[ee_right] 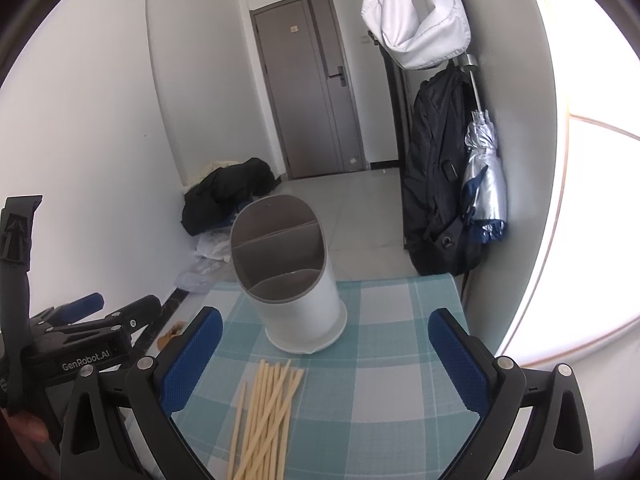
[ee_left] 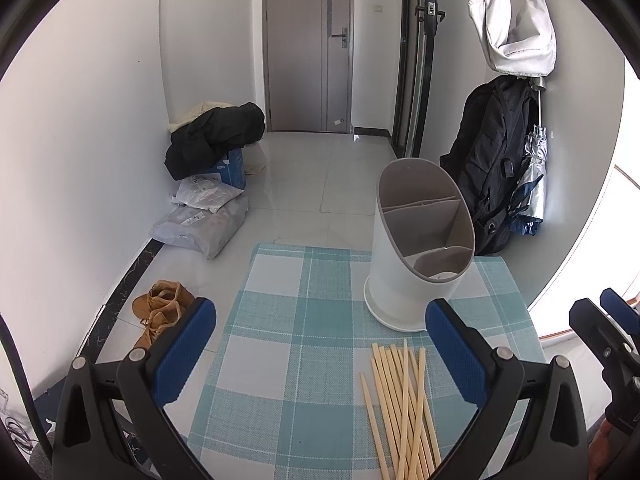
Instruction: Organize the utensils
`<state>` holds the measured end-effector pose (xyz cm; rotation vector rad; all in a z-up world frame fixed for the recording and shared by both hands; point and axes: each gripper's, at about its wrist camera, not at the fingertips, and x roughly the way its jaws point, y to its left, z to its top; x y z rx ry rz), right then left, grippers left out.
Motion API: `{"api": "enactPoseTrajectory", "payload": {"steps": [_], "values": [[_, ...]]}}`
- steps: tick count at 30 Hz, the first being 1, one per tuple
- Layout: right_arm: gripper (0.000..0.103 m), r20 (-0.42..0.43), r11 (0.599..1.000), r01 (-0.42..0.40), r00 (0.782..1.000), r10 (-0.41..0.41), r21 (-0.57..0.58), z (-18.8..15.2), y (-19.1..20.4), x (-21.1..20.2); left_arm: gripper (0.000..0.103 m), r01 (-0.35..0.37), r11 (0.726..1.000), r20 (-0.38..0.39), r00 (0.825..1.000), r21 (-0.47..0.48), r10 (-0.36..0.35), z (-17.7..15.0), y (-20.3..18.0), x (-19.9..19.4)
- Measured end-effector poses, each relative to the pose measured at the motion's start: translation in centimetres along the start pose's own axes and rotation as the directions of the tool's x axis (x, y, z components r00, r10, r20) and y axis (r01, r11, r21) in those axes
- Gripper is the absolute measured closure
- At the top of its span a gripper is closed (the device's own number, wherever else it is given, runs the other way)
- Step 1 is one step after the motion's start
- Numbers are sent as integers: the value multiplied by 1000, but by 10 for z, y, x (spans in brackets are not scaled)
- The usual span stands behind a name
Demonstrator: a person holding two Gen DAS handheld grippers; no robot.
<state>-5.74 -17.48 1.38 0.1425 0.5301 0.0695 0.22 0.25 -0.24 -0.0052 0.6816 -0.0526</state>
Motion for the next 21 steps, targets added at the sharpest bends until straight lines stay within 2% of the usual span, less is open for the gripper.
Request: {"api": "enactPoseTrajectory", "payload": {"steps": [21], "values": [[0, -12, 1000, 3, 1000, -3, 2, 1, 0, 1, 1, 6, 1000, -7, 1000, -4, -6, -1, 0, 1]]}}
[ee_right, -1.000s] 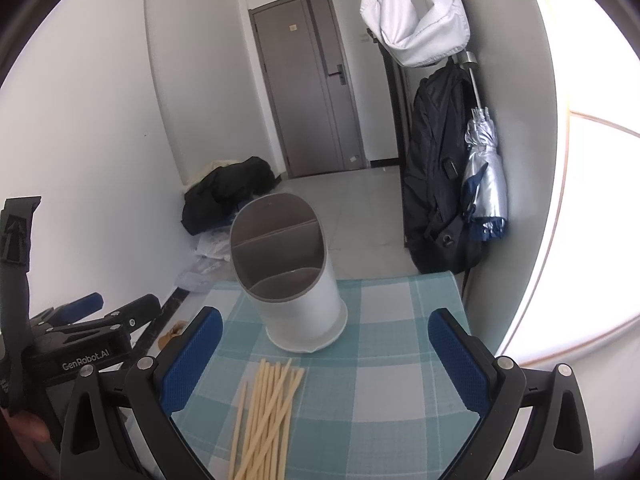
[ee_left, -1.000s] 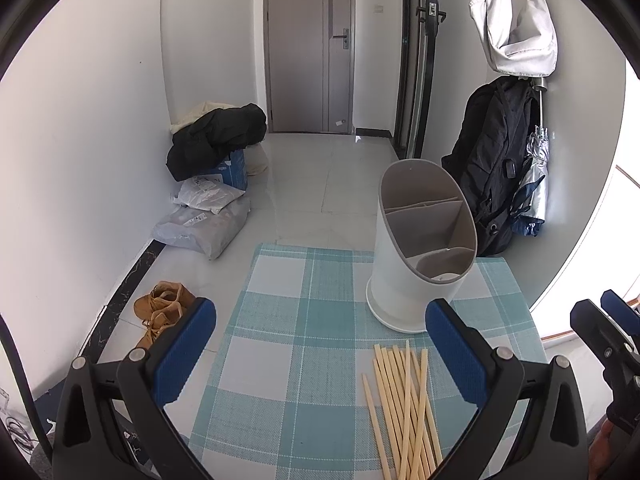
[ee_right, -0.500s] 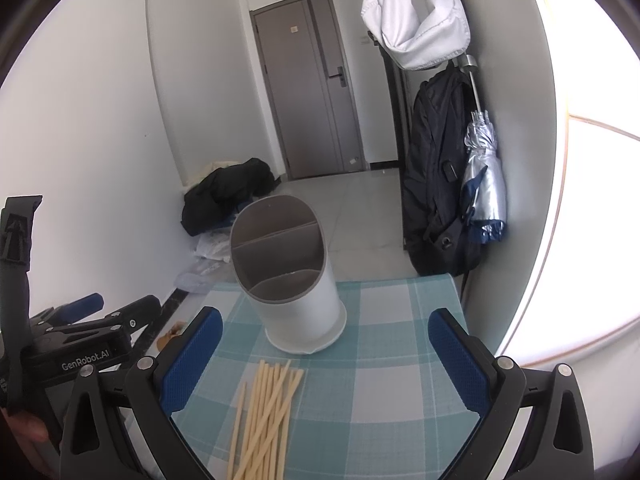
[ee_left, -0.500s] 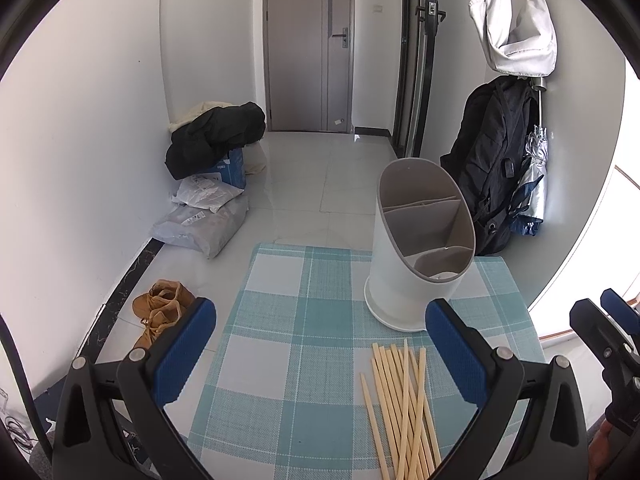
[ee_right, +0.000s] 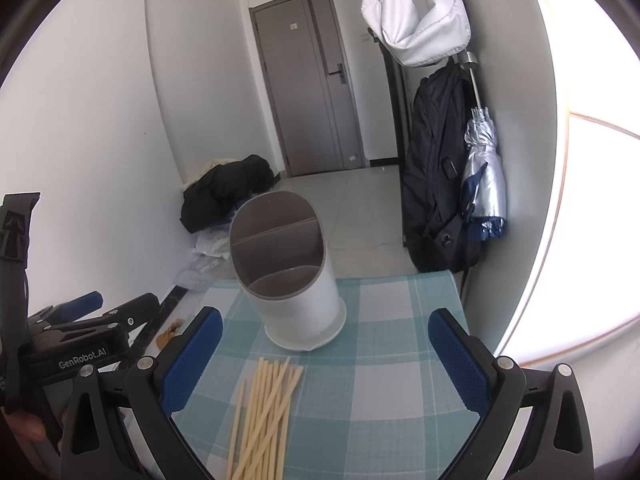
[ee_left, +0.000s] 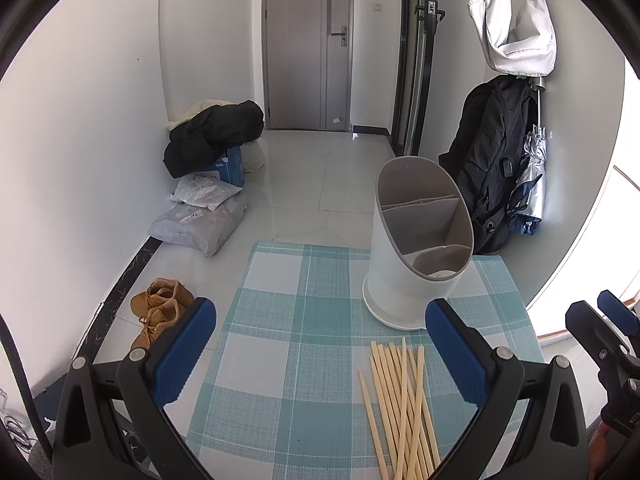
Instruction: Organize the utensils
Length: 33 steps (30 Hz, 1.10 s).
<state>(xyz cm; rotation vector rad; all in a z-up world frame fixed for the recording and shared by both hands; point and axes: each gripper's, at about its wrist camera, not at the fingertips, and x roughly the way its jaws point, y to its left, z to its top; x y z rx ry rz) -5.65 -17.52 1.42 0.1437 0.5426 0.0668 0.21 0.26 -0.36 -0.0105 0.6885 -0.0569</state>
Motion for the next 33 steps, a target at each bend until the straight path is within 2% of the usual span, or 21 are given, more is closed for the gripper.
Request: {"api": "enactPoseTrajectory", "payload": {"steps": [13, 18, 21, 25, 27, 29, 33], "values": [[0, -27, 1000, 2, 1000, -2, -2, -2, 1, 7, 1, 4, 1000, -16, 1000, -6, -4, -1, 3, 2], [1, -150, 999, -27, 988, 30, 24, -8, -2, 28, 1, 17, 999, -84, 996, -49, -21, 1, 17, 15], [8, -274, 998, -56, 960, 62, 30, -15, -1, 53, 1, 20, 995, -136, 990, -93, -33, 0, 30, 25], [19, -439, 996, -89, 894, 88, 18, -26, 7, 96, 1, 39, 989, -192, 979, -145, -67, -1, 44, 35], [22, -496, 996, -88, 864, 86, 20, -30, 9, 115, 1, 35, 988, -207, 976, -151, -66, -2, 49, 38], [31, -537, 996, -83, 839, 83, 25, -34, 10, 134, 1, 39, 987, -221, 972, -156, -74, -3, 53, 40], [42, -587, 997, -66, 805, 83, 51, -43, 11, 162, 1, 43, 985, -243, 966, -169, -84, -5, 64, 45]]}}
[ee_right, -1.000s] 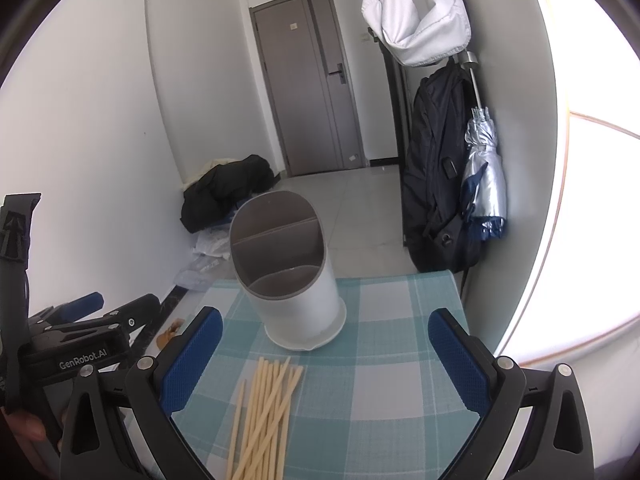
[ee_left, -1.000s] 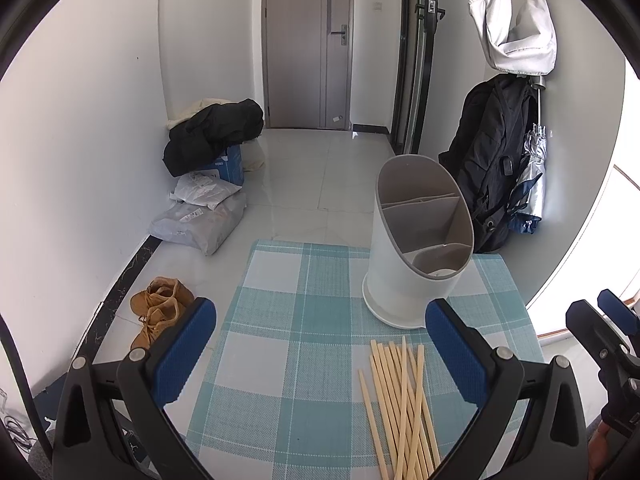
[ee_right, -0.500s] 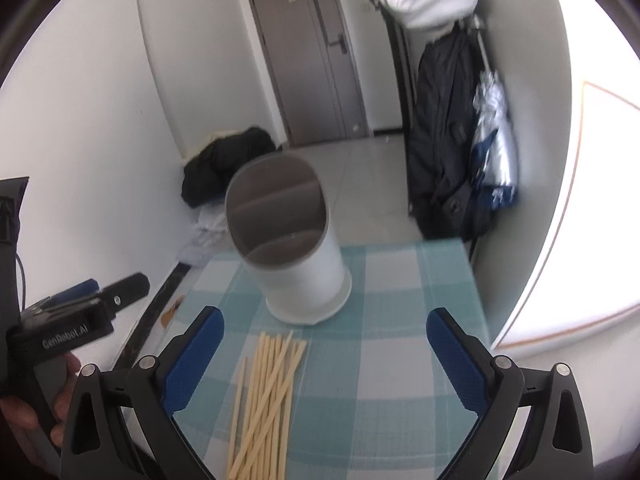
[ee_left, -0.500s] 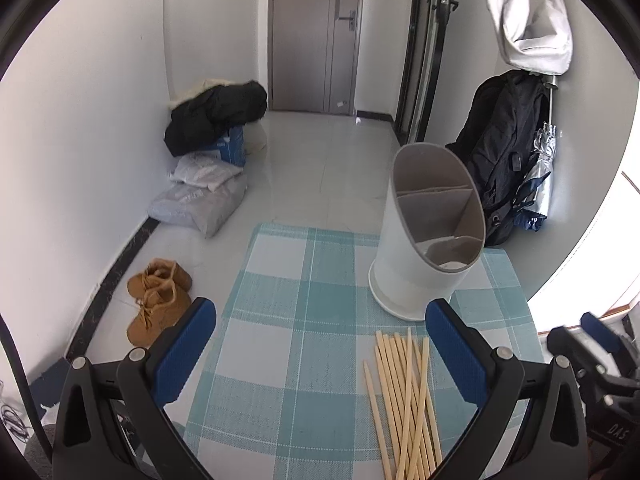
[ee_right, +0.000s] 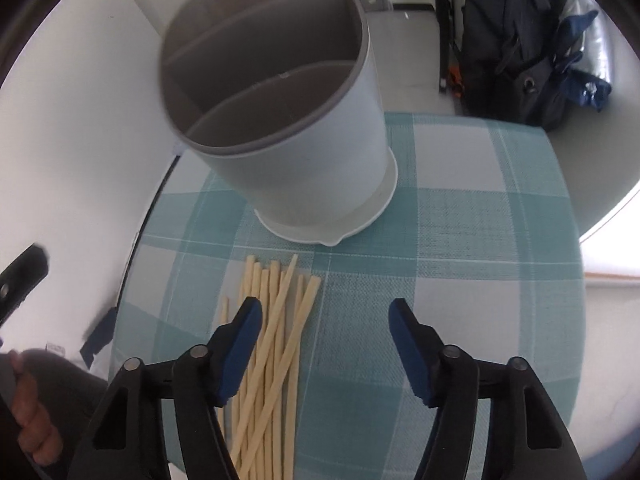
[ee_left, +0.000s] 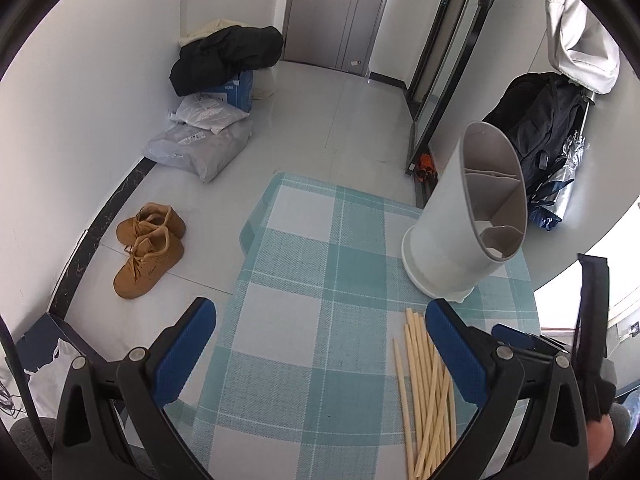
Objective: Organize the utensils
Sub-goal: 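Lower the right gripper onto the wooden chopstick pile and grasp one chopstick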
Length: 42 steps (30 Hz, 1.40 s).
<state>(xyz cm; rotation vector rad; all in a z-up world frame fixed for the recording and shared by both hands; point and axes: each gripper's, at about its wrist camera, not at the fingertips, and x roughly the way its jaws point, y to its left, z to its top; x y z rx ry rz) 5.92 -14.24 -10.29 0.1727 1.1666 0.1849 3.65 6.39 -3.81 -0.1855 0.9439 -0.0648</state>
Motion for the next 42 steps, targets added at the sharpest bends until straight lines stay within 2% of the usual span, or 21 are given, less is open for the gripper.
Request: {"api": "enactPoseTrajectory", "payload": {"steps": [4, 10, 13, 14, 16, 20, 28, 31, 33, 34, 35, 36, 39, 40, 42], "values": [[53, -36, 1000, 8, 999, -7, 25, 5, 2, 18, 1, 11, 1000, -37, 999, -28, -12, 1, 12, 6], [58, -33, 999, 28, 999, -27, 44, 2, 11, 29, 1, 20, 998, -81, 996, -58, -24, 1, 21, 15], [72, -21, 998, 41, 999, -40, 54, 0, 17, 32, 1, 24, 997, -102, 994, -74, -32, 1, 24, 19], [81, -18, 997, 38, 999, -37, 62, 0, 17, 31, 1, 23, 997, -106, 994, -76, -31, 0, 26, 20], [91, -19, 997, 13, 1000, -12, 76, -3, 17, 31, 1, 20, 997, -108, 994, -75, -28, 0, 26, 21], [101, 6, 996, -14, 1000, 14, 87, -12, 14, 27, 1, 23, 998, -130, 991, -61, -31, -2, 20, 27], [103, 59, 982, -122, 992, 115, 147, -24, -12, 7, 1, 15, 1000, -154, 988, -17, -18, -12, 3, 30], [97, 67, 980, -134, 990, 125, 150, -26, -14, 1, 1, -1, 1000, -148, 989, -9, -1, -15, -3, 26], [80, 48, 979, -139, 990, 133, 149, -24, -17, 1, 1, 3, 1000, -149, 989, -16, -6, -15, -4, 26], [65, 39, 980, -135, 991, 130, 146, -24, -16, 1, 1, 2, 1000, -149, 989, -18, -5, -16, -5, 25], [60, 37, 981, -135, 991, 131, 137, -25, -13, 1, 1, -1, 1000, -148, 989, -14, -1, -16, -5, 25], [60, 36, 984, -132, 991, 129, 121, -22, -13, 4, 1, -6, 1000, -145, 989, -10, 4, -17, -5, 25], [60, 20, 998, -47, 999, 47, 40, -14, -4, 8, 1, -21, 1000, -144, 989, -7, 20, -16, -3, 27], [62, 15, 999, -26, 1000, 25, 28, -16, -2, 10, 1, -20, 1000, -146, 989, -10, 19, -17, -1, 28], [72, 0, 1000, 23, 1000, -23, 14, -17, 3, 16, 1, -24, 1000, -149, 989, -17, 21, -17, 5, 28]]}}
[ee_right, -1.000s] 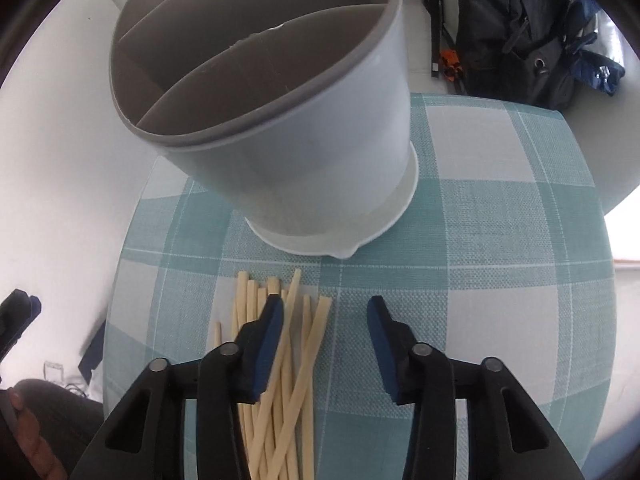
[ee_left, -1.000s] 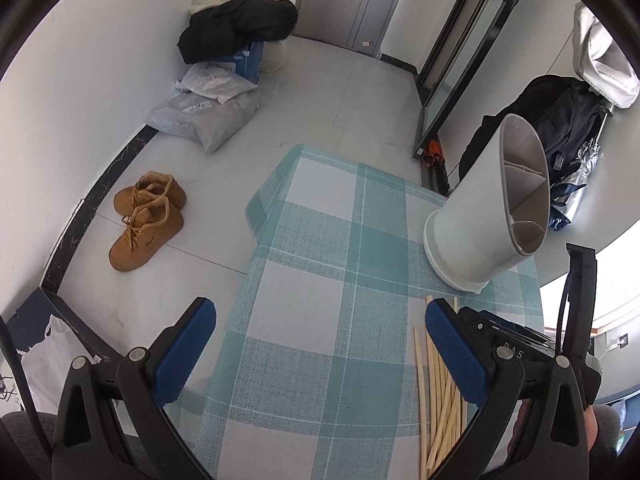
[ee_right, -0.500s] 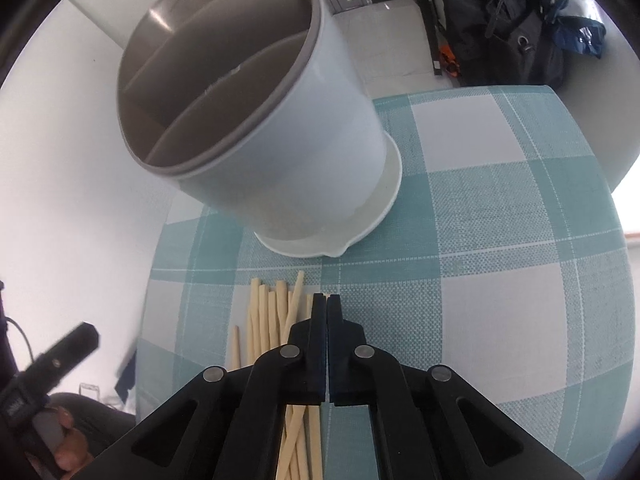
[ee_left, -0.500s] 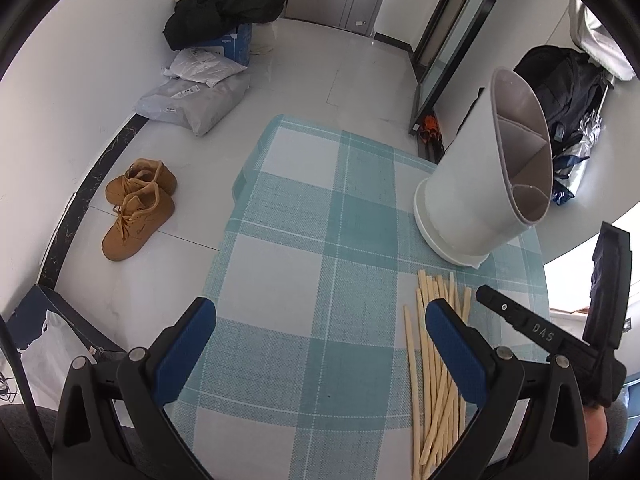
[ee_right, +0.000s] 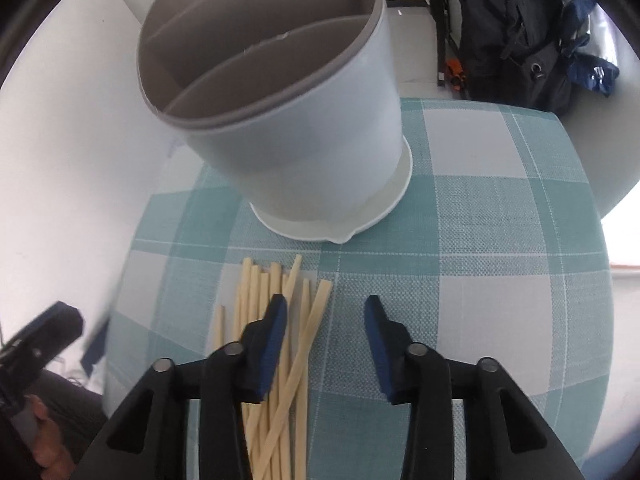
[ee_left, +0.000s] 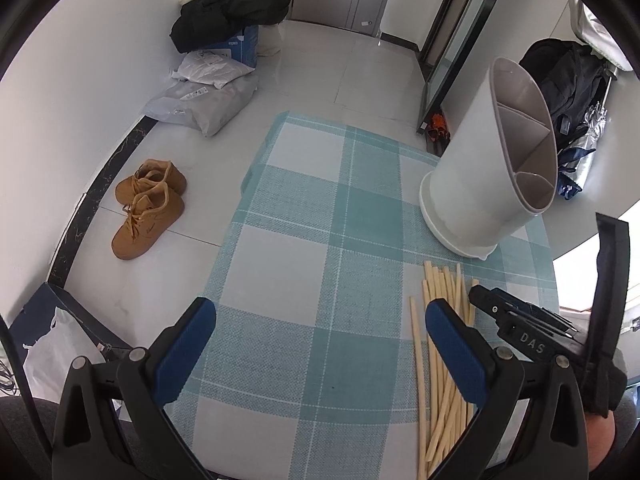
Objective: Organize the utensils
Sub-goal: 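Lower the right gripper onto the wooden chopstick pile and grasp one chopstick, then lift the chopstick with the right gripper while the left gripper grasps another chopstick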
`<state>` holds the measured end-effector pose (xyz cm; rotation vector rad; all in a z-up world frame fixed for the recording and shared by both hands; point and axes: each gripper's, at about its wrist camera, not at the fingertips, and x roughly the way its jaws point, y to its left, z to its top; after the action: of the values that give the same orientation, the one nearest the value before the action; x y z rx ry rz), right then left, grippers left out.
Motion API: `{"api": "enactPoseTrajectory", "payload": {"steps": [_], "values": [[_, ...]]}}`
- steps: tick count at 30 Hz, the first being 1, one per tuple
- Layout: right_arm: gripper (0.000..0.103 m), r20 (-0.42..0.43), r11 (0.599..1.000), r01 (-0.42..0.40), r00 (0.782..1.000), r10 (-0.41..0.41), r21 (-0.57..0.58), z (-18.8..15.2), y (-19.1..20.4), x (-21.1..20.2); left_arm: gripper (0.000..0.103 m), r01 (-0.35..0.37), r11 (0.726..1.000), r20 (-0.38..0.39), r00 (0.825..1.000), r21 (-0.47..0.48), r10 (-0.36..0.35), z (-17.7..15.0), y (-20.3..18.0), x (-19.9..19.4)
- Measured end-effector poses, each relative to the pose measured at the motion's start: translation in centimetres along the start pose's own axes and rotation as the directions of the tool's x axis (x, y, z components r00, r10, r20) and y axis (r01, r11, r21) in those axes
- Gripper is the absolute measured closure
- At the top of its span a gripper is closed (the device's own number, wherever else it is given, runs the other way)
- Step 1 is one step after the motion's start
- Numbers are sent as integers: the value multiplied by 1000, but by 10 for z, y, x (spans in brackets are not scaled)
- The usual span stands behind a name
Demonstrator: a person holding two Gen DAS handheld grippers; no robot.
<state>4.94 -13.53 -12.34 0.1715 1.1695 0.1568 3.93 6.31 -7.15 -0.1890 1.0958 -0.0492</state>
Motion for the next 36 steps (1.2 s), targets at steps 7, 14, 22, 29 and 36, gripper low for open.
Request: {"api": "enactPoseTrajectory", "payload": {"steps": [7, 14, 22, 29, 36], "values": [[93, 10, 992, 72, 997, -71, -108, -5, 28, 1, 1, -33, 999, -3, 999, -4, 33, -1, 16, 6], [97, 68, 999, -32, 997, 32, 7, -8, 13, -20, 1, 12, 1000, -52, 999, -18, -13, -7, 11, 16], [97, 267, 966, -213, 949, 168, 147, -10, -40, -89, 1, 25, 998, -114, 993, 52, -19, -20, -25, 26], [96, 416, 940, -273, 894, 168, 205, -17, -53, -119, 12, -41, 996, -162, 985, 82, 54, -29, -42, 43], [96, 533, 941, -271, 837, 128, 200, -14, -70, -141, 22, -103, 989, -187, 975, 107, 122, -29, -51, 58]]}}
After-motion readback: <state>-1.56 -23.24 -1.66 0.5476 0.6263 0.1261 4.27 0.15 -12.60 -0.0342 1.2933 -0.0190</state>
